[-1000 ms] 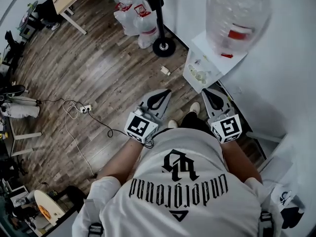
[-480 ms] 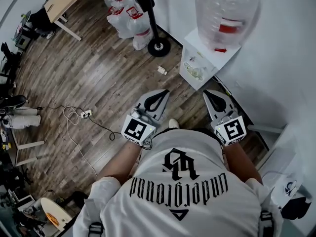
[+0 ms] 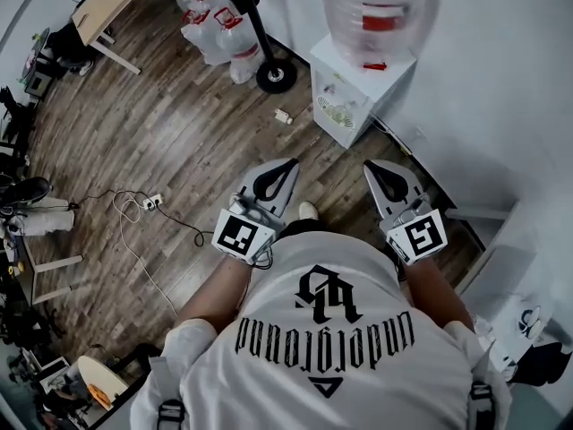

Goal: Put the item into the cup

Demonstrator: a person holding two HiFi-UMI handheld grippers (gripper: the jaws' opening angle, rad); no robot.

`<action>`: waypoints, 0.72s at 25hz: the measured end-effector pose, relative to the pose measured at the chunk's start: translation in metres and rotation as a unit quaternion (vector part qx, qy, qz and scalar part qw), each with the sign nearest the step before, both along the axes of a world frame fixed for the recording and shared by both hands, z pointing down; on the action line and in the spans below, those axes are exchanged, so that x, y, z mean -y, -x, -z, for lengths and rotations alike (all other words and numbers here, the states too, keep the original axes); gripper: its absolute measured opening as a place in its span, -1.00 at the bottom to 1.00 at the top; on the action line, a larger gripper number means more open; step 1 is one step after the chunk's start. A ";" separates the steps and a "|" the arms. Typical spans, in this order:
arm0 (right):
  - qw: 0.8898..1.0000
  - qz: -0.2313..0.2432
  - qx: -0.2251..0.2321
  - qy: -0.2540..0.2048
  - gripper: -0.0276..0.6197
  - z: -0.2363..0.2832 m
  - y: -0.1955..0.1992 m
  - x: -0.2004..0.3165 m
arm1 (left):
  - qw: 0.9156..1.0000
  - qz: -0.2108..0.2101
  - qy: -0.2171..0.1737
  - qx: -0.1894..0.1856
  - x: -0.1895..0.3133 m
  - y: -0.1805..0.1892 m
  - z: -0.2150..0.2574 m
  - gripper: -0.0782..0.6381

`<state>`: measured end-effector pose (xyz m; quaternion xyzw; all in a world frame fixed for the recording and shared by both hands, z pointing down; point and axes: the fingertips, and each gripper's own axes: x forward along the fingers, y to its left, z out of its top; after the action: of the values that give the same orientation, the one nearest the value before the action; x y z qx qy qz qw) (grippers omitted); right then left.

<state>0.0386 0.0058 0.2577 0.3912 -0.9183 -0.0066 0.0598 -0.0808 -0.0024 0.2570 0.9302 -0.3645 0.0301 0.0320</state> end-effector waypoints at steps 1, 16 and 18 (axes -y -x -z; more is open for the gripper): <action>1.000 0.001 0.001 0.001 -0.90 0.001 -0.006 -0.010 | 1.000 0.000 -0.006 0.002 -0.007 -0.005 0.000 -0.76; 1.000 0.015 0.010 -0.003 -0.90 -0.008 -0.081 -0.159 | 1.000 0.009 0.000 -0.002 -0.164 -0.091 -0.008 -0.76; 1.000 0.017 0.011 -0.005 -0.90 -0.009 -0.087 -0.175 | 1.000 0.012 -0.001 -0.001 -0.180 -0.095 -0.006 -0.76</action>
<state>0.1256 0.1804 0.2667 0.3762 -0.9253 -0.0078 0.0480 0.0145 0.1771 0.2635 0.9258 -0.3757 0.0285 0.0320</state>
